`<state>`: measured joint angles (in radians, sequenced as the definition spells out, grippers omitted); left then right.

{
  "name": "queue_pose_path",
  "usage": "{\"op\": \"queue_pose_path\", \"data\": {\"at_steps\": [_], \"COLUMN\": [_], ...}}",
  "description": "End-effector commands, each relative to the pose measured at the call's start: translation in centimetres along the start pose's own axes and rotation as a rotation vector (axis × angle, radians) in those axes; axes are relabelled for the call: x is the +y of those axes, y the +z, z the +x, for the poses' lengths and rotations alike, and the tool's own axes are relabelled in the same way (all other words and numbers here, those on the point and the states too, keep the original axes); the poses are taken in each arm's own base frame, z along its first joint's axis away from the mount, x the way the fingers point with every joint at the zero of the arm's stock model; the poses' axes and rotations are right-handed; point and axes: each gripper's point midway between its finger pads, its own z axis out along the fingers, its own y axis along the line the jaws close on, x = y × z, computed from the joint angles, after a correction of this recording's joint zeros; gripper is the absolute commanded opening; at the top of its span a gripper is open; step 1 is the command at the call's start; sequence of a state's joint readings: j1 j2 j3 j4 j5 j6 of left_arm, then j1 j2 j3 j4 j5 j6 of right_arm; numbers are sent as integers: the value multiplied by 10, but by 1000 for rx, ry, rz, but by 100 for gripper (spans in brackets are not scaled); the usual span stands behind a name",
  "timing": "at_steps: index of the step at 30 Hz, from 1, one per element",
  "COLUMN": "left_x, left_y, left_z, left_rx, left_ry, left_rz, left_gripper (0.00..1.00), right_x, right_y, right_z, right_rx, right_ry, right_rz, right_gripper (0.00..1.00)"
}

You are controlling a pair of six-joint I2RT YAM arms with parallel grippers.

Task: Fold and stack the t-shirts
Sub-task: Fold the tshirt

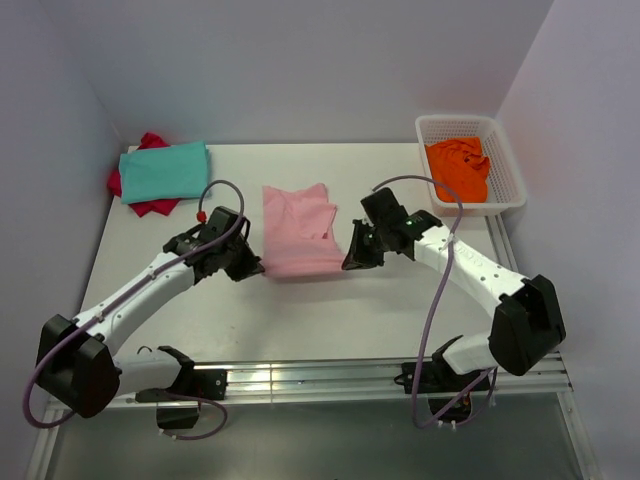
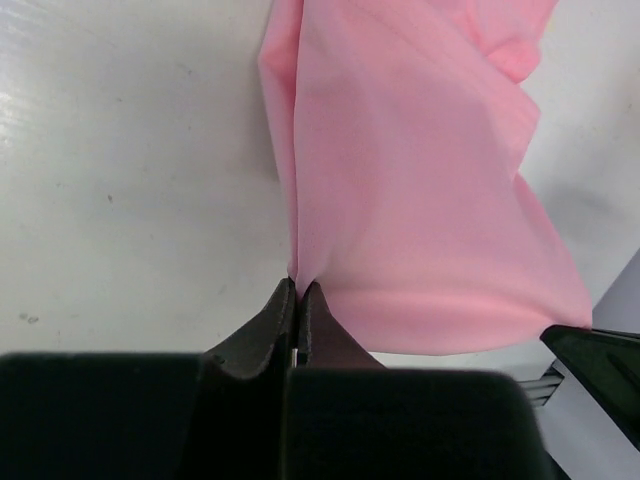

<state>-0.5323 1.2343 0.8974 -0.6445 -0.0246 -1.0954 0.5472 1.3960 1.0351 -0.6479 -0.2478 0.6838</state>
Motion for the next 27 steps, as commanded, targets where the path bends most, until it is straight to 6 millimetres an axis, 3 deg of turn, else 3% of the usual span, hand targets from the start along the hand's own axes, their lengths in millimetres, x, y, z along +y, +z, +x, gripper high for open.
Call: {"op": "queue_pose_path", "data": {"at_steps": [1,6,15,17,18,19,20,21,22,23,24,25,26,27], "left_x": [16,-12,-50,-52,-59,-59,-57,-68,-66,-63,-72,-78,-76,-98], "left_y": [-17,-33,-28,-17,-17,-4,2,2,26,35,59,71,82,79], "left_z": [-9,-31,-68,-76,-91,-95,-109,-125,-132,-149,-166,-178,-196,-220], "left_rx": [-42,-89,-120,-114,-134,-114,-124,-145,-117,-126,-124,-124,-136,-164], "left_ry": [-18,-9,20,25,10,11,6,4,1,-2,6,7,-6,-4], "left_rz": [-83,-43,-25,-36,-19,-38,-48,-30,-64,-72,-64,-44,-52,11], "left_gripper": [0,0,0,0,0,0,0,0,2,7,17,64,98,100], "right_x": [-8,11,29,33,34,33,40,42,39,47,43,38,46,45], "right_y": [-25,-41,-38,-31,-28,-25,-16,-11,-6,10,17,25,42,50], "right_z": [-8,-35,-76,-90,-97,-107,-126,-137,-150,-175,-188,-202,-232,-243], "right_rx": [-42,-94,-122,-125,-128,-132,-138,-143,-142,-157,-163,-165,-196,-203], "right_ry": [1,-33,-60,-67,-67,-60,-64,-63,-57,-61,-58,-47,-39,-23], "right_rz": [74,71,88,94,96,106,107,112,130,133,164,185,178,180], "right_gripper": [0,0,0,0,0,0,0,0,0,0,3,21,44,98]}}
